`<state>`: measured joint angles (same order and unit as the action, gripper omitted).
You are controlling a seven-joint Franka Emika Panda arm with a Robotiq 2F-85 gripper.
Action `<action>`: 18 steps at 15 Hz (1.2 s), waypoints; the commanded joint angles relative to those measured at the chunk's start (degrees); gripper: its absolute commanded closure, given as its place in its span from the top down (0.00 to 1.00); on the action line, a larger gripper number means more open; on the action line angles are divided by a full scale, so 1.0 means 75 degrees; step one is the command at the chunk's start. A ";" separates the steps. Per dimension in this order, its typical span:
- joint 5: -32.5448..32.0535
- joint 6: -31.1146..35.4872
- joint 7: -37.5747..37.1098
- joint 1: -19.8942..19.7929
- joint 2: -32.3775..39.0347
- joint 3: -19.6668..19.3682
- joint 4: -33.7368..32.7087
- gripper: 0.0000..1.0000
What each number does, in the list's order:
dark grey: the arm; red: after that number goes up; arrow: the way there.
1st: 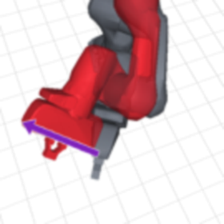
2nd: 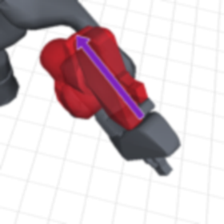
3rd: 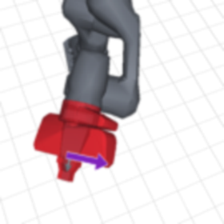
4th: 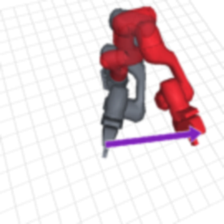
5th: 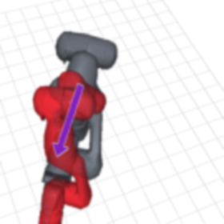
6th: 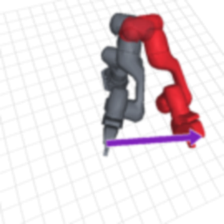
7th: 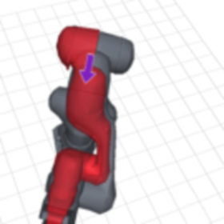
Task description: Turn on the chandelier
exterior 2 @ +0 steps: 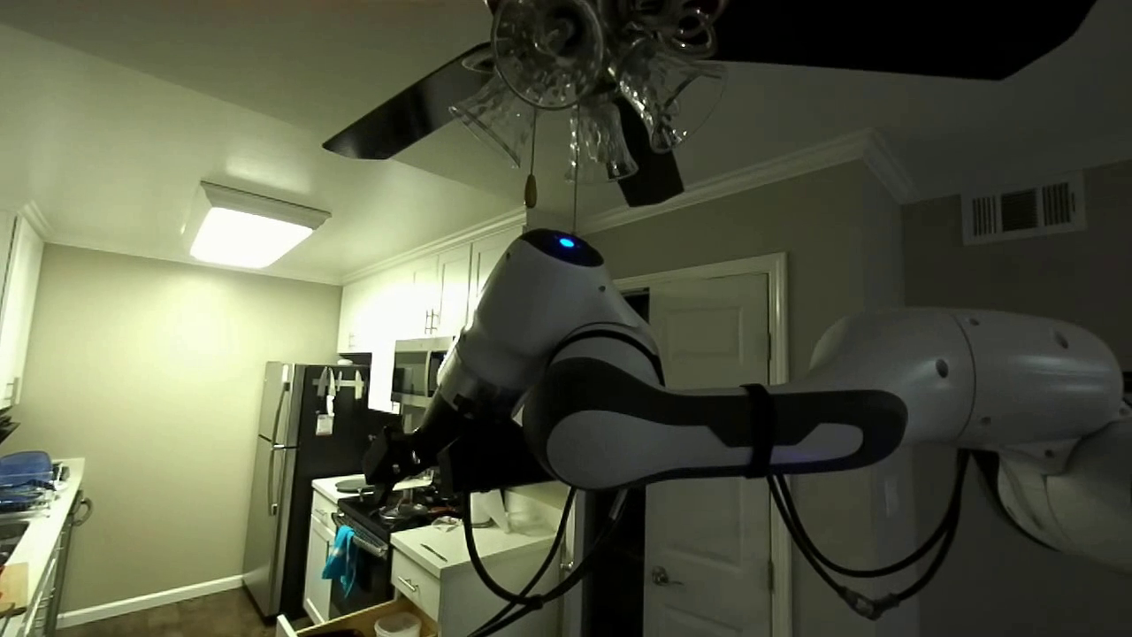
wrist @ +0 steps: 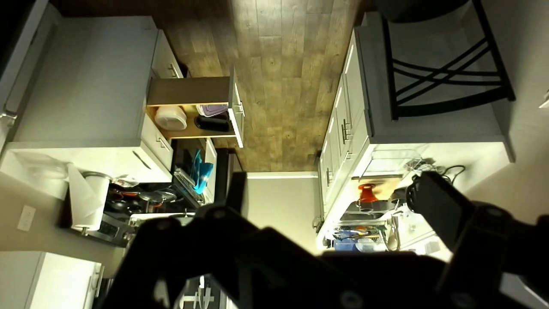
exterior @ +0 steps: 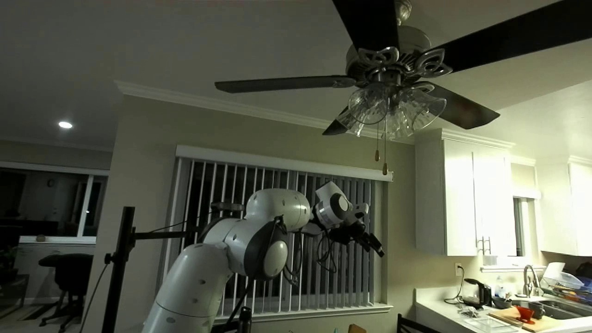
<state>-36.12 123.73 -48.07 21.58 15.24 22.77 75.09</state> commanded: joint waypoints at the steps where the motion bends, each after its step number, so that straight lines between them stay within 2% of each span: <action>1: 0.0001 -0.0001 0.0000 0.0001 0.0016 -0.0006 -0.0022 1.00; 5: -0.0037 0.0223 -0.0028 -0.0046 -0.0065 -0.0040 0.0002 1.00; 9: -0.1007 0.1234 -0.0514 -0.0115 -0.0336 -0.0413 0.0046 1.00; 12: -0.1323 0.1624 -0.0598 -0.0234 -0.0562 -0.0692 0.0029 1.00; 13: -0.1332 0.1649 -0.0560 -0.0269 -0.0643 -0.0771 0.0048 1.00; 18: -0.0255 0.1082 0.0615 -0.0552 -0.1201 -0.0725 0.0208 1.00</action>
<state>-42.69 133.76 -48.72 19.04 10.14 16.82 73.88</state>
